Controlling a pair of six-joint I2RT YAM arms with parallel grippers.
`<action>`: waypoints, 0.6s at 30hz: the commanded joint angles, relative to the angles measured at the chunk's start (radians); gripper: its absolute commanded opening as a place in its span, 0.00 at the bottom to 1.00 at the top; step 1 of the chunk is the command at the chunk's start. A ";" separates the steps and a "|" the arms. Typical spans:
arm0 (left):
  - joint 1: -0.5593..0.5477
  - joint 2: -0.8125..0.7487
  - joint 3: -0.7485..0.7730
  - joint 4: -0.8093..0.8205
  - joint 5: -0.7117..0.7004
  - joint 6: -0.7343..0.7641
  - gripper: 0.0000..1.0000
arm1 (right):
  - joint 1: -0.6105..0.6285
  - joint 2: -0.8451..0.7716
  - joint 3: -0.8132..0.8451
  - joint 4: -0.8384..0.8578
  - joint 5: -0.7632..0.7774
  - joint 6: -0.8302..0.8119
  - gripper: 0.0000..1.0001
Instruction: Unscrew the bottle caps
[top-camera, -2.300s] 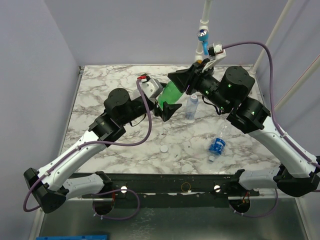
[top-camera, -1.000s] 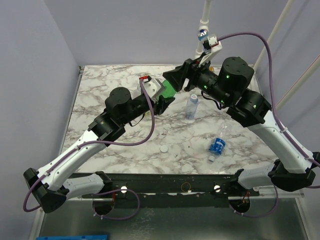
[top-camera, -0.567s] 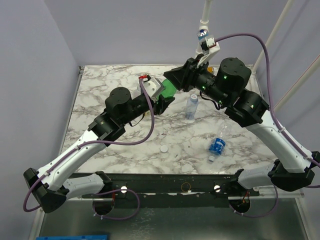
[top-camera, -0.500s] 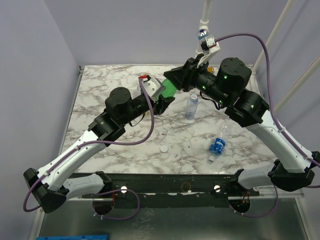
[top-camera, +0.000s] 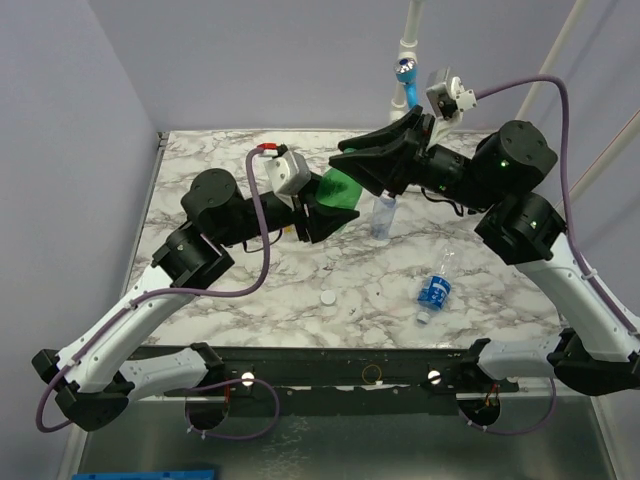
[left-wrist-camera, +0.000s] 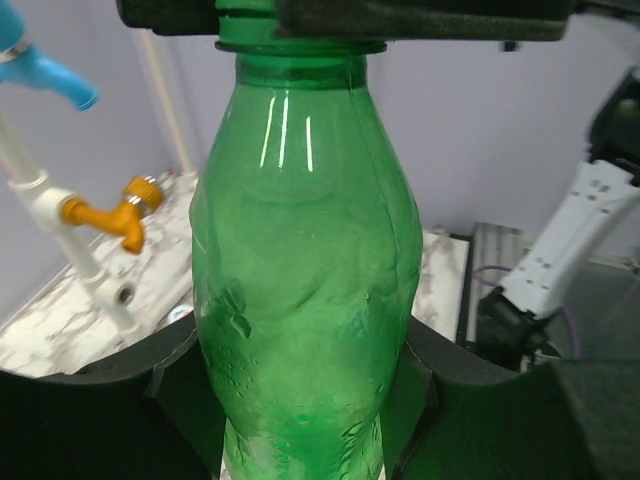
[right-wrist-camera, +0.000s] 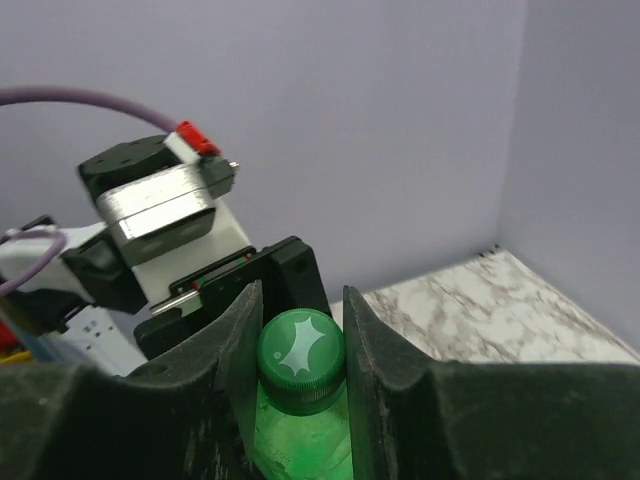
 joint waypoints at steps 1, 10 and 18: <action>-0.001 -0.011 0.049 -0.065 0.200 -0.071 0.00 | 0.024 0.007 0.047 -0.050 -0.455 -0.048 0.01; -0.001 -0.033 0.025 -0.092 0.260 -0.020 0.00 | 0.024 0.014 0.090 -0.116 -0.528 -0.064 0.01; -0.001 -0.010 -0.023 -0.067 -0.085 0.151 0.00 | 0.024 0.068 0.177 -0.200 0.151 -0.067 0.94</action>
